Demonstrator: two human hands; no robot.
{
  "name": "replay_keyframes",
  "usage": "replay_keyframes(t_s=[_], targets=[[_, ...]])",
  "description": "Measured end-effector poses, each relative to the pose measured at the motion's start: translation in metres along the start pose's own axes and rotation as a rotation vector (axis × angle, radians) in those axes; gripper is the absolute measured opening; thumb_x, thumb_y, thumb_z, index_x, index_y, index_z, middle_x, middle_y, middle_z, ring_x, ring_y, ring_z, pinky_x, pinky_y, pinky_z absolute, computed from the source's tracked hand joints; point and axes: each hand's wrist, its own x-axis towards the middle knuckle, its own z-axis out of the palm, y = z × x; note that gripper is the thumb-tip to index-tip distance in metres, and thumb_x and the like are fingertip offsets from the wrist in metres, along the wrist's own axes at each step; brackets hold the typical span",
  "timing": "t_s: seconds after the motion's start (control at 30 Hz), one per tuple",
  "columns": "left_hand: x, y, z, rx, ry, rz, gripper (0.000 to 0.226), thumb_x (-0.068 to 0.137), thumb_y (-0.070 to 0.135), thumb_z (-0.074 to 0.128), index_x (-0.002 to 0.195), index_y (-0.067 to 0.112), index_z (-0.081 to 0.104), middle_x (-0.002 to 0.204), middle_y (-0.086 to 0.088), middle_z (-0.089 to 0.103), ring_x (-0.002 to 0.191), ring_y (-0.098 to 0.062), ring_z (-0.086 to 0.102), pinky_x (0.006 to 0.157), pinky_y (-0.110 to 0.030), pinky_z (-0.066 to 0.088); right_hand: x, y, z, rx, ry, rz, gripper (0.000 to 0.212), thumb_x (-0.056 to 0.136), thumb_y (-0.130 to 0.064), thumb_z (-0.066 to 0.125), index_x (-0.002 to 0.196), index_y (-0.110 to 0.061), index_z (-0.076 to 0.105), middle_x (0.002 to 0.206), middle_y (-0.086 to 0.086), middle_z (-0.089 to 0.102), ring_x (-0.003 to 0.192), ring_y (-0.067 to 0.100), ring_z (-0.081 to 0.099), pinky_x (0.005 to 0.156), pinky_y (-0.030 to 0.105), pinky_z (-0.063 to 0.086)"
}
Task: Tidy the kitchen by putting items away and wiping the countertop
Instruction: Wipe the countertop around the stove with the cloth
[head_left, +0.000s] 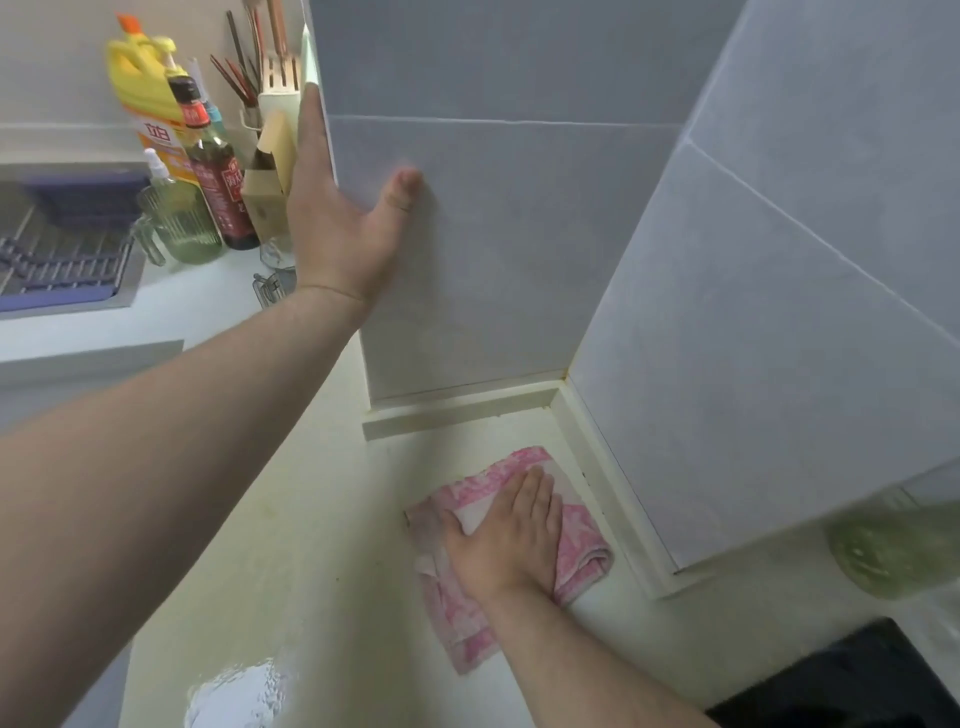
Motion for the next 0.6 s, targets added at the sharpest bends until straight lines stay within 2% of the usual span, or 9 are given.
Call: replay_keyframes(t_s=[0.33, 0.47, 0.6], targets=[[-0.001, 0.002, -0.001, 0.000, 0.021, 0.013, 0.089, 0.083, 0.058, 0.067, 0.142, -0.001, 0.038, 0.138, -0.014, 0.054, 0.130, -0.025, 0.051, 0.106, -0.045, 0.042, 0.019, -0.007, 0.000, 0.010, -0.018, -0.083, 0.113, 0.083, -0.082, 0.023, 0.154, 0.001, -0.007, 0.164, 0.018, -0.009, 0.152, 0.027, -0.011, 0.123, 0.042, -0.008], [-0.003, 0.009, -0.003, 0.027, 0.013, -0.007, 0.092, 0.082, 0.062, 0.065, 0.143, -0.001, 0.037, 0.139, -0.013, 0.053, 0.131, -0.025, 0.050, 0.107, -0.043, 0.041, -0.003, 0.008, 0.002, -0.034, -0.041, -0.263, 0.111, 0.084, -0.080, 0.025, 0.155, -0.002, -0.006, 0.164, 0.016, -0.010, 0.152, 0.026, -0.011, 0.123, 0.040, -0.010], [-0.006, 0.016, -0.005, 0.043, 0.018, -0.023, 0.095, 0.080, 0.067, 0.063, 0.143, 0.000, 0.038, 0.139, -0.013, 0.053, 0.131, -0.024, 0.049, 0.108, -0.043, 0.041, -0.039, 0.034, 0.008, -0.079, -0.098, -0.520, 0.111, 0.081, -0.079, 0.029, 0.156, -0.005, -0.005, 0.165, 0.012, -0.012, 0.152, 0.024, -0.014, 0.120, 0.037, -0.015]])
